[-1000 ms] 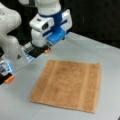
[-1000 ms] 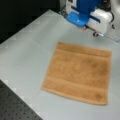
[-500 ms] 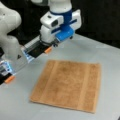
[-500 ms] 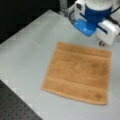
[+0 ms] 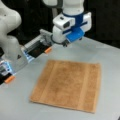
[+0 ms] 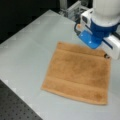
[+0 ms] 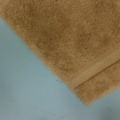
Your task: Folding a towel twice
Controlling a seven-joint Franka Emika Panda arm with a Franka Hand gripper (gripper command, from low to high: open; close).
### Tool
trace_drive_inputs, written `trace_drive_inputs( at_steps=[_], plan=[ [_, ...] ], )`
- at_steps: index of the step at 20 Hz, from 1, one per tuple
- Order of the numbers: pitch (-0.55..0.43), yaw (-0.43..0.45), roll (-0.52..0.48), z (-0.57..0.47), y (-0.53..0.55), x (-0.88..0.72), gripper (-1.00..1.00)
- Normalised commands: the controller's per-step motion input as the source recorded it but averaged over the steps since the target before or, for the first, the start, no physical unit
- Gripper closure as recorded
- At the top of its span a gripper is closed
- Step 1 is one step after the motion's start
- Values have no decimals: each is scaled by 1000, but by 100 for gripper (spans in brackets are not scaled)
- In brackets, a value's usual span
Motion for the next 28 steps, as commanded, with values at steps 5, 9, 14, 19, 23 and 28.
trace_drive_inputs(
  at_steps=[5,9,14,19,23,28],
  plan=[
    [117,-266,-55,-37,425,479,-100],
    [101,-198,-85,-26,286,385,-100],
    [151,-144,-189,-54,261,406,-100],
    [151,-40,-250,-56,305,444,-100],
    [107,-3,-335,-138,367,465,-100],
    [113,23,-316,-148,431,475,-100]
  ],
)
